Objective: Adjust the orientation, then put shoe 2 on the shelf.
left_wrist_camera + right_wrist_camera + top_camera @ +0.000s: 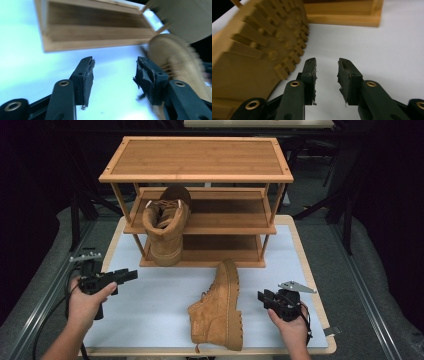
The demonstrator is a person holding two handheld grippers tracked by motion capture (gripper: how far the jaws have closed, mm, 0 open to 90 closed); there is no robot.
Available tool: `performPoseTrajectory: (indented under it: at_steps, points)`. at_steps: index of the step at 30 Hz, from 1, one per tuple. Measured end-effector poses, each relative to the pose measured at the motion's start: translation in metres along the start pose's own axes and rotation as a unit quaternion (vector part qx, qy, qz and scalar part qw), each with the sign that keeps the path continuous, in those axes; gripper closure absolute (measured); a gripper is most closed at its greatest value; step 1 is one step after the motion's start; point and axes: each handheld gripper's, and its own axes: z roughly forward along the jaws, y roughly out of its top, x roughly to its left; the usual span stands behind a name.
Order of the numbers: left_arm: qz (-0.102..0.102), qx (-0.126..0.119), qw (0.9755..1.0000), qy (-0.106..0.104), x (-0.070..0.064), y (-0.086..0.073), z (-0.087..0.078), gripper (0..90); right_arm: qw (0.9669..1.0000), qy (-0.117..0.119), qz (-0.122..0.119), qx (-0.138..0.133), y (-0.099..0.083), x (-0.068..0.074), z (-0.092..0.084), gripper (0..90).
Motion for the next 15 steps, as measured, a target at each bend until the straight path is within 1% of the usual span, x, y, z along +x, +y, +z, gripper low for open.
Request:
performPoseTrajectory:
  at_steps: [1, 2, 3, 4, 5, 7, 8, 9, 10, 11, 12, 13, 14, 15]
  points:
    - [0.011, 0.000, 0.9999, 0.012, 0.004, -0.010, 0.005, 46.2, 0.9999, 0.012, -0.002, 0.005, 0.002, 0.001, -0.001, 66.8]
    - [0.014, 0.007, 0.9997, 0.020, 0.005, -0.015, 0.008, 46.6, 1.0000, 0.006, -0.003, -0.005, 0.004, 0.005, -0.001, 66.8]
    - [0.017, 0.017, 0.9994, 0.026, 0.007, -0.022, 0.011, 46.5, 0.9999, 0.008, -0.006, 0.005, 0.006, 0.007, -0.002, 66.8]
    - [0.014, 0.023, 0.9994, 0.023, 0.008, -0.028, 0.014, 46.7, 0.9999, 0.014, -0.009, -0.001, 0.008, 0.010, -0.001, 67.0]
    - [0.015, 0.021, 0.9995, 0.019, 0.009, -0.033, 0.016, 48.1, 0.9998, 0.012, -0.016, 0.006, 0.010, 0.013, -0.002, 67.5]
    - [0.016, 0.019, 0.9993, 0.026, 0.009, -0.042, 0.019, 48.1, 0.9990, 0.033, -0.025, 0.018, 0.014, 0.018, -0.003, 68.1]
    - [0.021, 0.020, 0.9991, 0.032, 0.009, -0.045, 0.020, 47.3, 0.9988, 0.033, -0.030, 0.020, 0.017, 0.021, -0.002, 68.4]
    - [0.026, 0.022, 0.9988, 0.037, 0.010, -0.047, 0.022, 47.1, 0.9992, 0.009, -0.035, 0.014, 0.019, 0.026, -0.002, 68.5]
    - [0.025, 0.027, 0.9987, 0.036, 0.011, -0.049, 0.023, 45.8, 0.9987, 0.025, -0.038, 0.022, 0.022, 0.027, -0.003, 68.6]
    - [0.019, 0.033, 0.9987, 0.033, 0.012, -0.051, 0.024, 45.4, 0.9984, 0.029, -0.041, 0.025, 0.025, 0.029, -0.003, 68.9]
    - [0.017, 0.035, 0.9988, 0.030, 0.014, -0.052, 0.024, 45.0, 0.9989, -0.001, -0.043, 0.020, 0.028, 0.033, -0.003, 69.3]
    - [0.014, 0.037, 0.9988, 0.030, 0.014, -0.054, 0.024, 44.4, 0.9988, 0.017, -0.042, 0.021, 0.031, 0.034, -0.004, 69.8]
    - [0.013, 0.037, 0.9987, 0.032, 0.015, -0.055, 0.024, 44.4, 0.9987, 0.020, -0.043, 0.021, 0.034, 0.035, -0.005, 70.7]
    - [0.013, 0.038, 0.9986, 0.035, 0.016, -0.057, 0.024, 44.4, 0.9983, 0.033, -0.043, 0.024, 0.037, 0.036, -0.007, 71.4]
